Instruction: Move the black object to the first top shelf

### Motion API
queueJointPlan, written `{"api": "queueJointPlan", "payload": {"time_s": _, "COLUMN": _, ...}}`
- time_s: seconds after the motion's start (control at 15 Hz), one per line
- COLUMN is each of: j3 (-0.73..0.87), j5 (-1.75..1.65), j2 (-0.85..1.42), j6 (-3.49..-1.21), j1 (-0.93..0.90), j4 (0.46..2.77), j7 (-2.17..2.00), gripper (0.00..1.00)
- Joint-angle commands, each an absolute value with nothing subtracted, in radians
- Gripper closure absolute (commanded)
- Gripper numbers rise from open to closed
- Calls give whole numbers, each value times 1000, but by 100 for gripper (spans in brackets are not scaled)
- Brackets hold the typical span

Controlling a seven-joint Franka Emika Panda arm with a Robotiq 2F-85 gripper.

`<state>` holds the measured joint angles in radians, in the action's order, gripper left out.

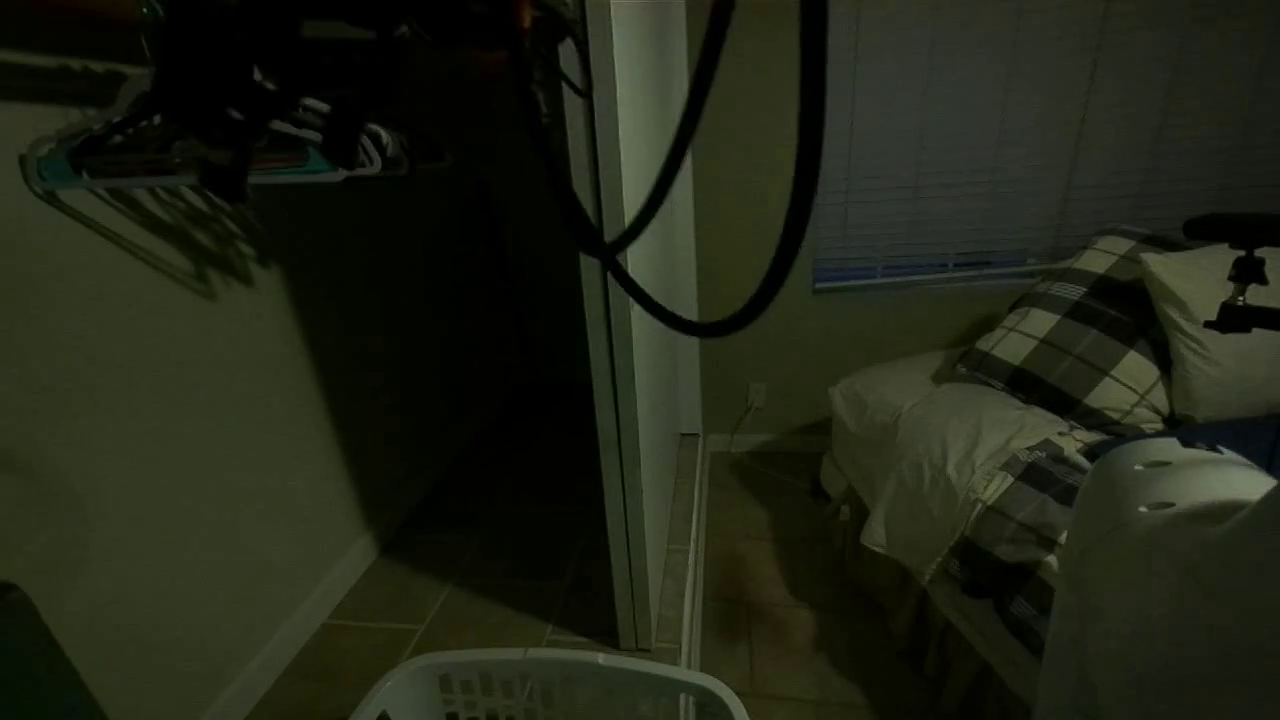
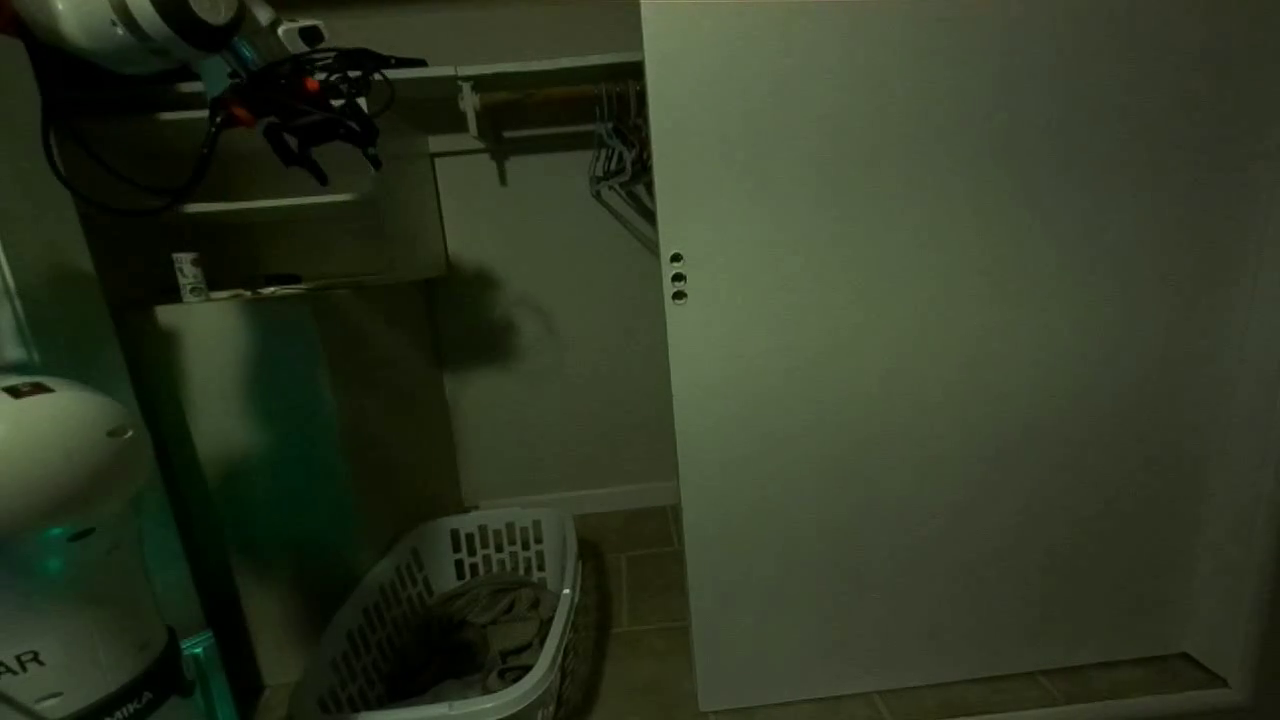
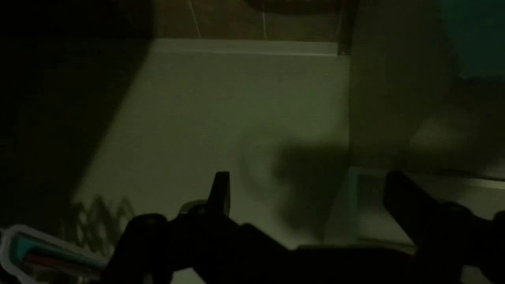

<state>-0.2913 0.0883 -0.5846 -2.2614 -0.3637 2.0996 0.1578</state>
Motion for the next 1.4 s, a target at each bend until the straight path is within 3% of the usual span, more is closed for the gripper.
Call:
{"api": "queueJointPlan", "payload": {"time_s": 0.0, "j3": -326, "j5": 85, "j2": -437, "j6": -2261, "j1": -424, "j4": 1894, "j7": 231, "gripper": 0}}
{"api": "queueJointPlan", "payload": {"time_s": 0.27, "j3": -401, "j5": 44, "j2": -322, "j6": -2227, "j1": -437, "j4": 1696, "j7": 253, "gripper": 0}}
{"api": "queueJointPlan", "payload": {"time_s": 0.33, "j3": -376, "j5": 78, "j2": -405, "j6": -2261, "j1": -438, "j4": 1816, "j7": 232, "gripper": 0}}
{"api": "queueJointPlan", "payload": {"time_s": 0.87, "j3": -399, "j5": 67, "j2": -339, "j6": -2250, "j1": -437, "j4": 1728, "j7": 245, "gripper": 0}}
{"api": "queueJointPlan", "payload": {"time_s": 1.33, "j3": -441, "j5": 81, "j2": -193, "j6": -2344, "j1": -456, "j4": 1503, "j7": 262, "gripper": 0}}
